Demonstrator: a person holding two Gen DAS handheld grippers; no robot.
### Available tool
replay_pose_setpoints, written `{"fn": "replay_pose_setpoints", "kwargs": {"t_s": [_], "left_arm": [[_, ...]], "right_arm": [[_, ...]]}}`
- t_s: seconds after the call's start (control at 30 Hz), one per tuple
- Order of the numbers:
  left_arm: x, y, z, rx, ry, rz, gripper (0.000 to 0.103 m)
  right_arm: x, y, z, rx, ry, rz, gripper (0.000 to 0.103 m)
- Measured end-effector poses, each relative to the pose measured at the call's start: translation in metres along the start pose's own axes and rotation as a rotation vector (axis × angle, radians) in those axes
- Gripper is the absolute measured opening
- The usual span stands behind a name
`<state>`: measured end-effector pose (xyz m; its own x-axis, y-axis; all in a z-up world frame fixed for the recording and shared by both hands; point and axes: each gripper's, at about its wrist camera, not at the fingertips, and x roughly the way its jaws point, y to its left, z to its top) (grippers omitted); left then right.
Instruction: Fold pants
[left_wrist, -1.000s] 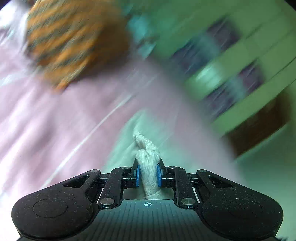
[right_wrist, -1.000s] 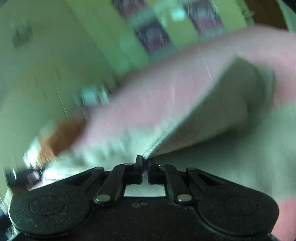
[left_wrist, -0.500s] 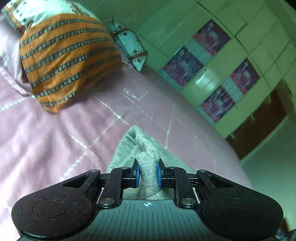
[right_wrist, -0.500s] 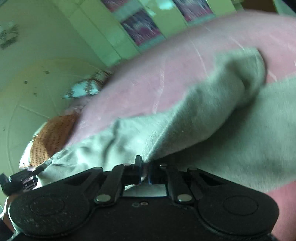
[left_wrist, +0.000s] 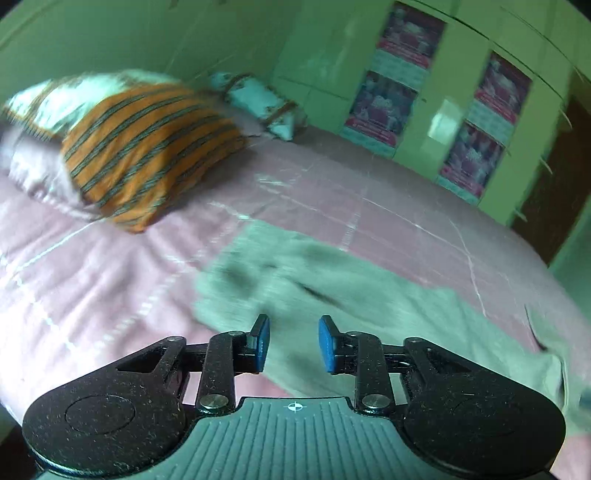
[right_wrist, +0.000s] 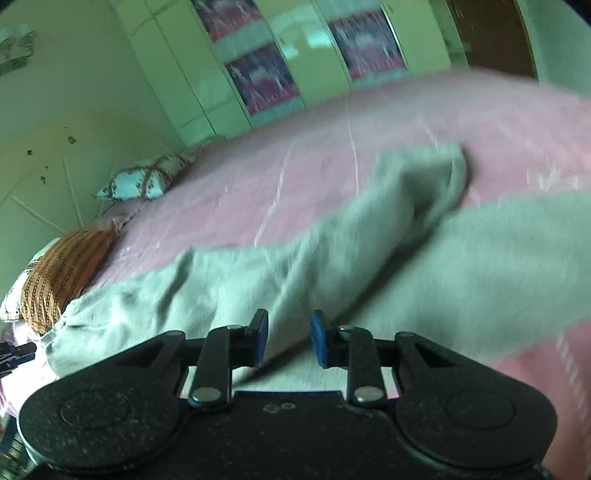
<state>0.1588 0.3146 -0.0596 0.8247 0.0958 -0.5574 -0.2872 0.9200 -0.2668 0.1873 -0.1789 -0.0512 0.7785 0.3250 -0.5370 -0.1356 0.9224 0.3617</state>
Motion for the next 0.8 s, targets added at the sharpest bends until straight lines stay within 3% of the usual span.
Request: {"fn": "replay_pose_setpoints", "kwargs": {"t_s": [0.07,0.2,0.3,0.33,0.37,0.4,0.47,0.53,0.63,0.7,0.73,0.8], "left_arm": [[0.004,-0.034,-0.011,0.05,0.011,0.008,0.057],[0.025,-0.094,-0.037,0.128,0.096,-0.022,0.057],[0.038,-0.118,-0.061,0.211,0.168,0.01,0.061],[0.039,-0.12,-0.066,0.23,0.158,0.011,0.066],[0.036,-0.121,-0.069,0.243,0.153,0.011,0.067],[0.034,-0.121,-0.07,0.254,0.151,0.01,0.067],[0.028,-0.12,-0.071,0.257,0.15,-0.004,0.067],[0.026,-0.116,-0.068,0.244,0.148,-0.019,0.067],[0.021,-0.114,-0.072,0.233,0.137,-0.029,0.067],[0.023,-0.114,-0.073,0.234,0.129,-0.025,0.067],[0.024,-0.114,-0.074,0.234,0.127,-0.024,0.068],[0.031,-0.115,-0.071,0.22,0.126,-0.023,0.068]], "right_arm": [[0.01,0.01,0.016,-0.075,-0.005,-0.052,0.02],[0.048,0.028,0.038,-0.201,-0.004,-0.153,0.025],[0.077,0.03,0.046,-0.277,0.052,-0.258,0.045],[0.085,0.027,0.045,-0.288,0.085,-0.28,0.044],[0.091,0.019,0.044,-0.274,0.115,-0.284,0.018],[0.09,0.009,0.042,-0.235,0.128,-0.281,0.005],[0.069,-0.016,0.035,-0.131,0.104,-0.243,0.0],[0.036,-0.034,0.018,-0.077,0.069,-0.25,0.0],[0.009,-0.07,-0.014,0.107,0.107,-0.222,0.0],[-0.011,-0.072,-0.018,0.115,0.066,-0.223,0.002],[-0.019,-0.069,-0.013,0.094,0.024,-0.221,0.011],[-0.025,-0.058,0.005,0.023,-0.044,-0.23,0.017]]}}
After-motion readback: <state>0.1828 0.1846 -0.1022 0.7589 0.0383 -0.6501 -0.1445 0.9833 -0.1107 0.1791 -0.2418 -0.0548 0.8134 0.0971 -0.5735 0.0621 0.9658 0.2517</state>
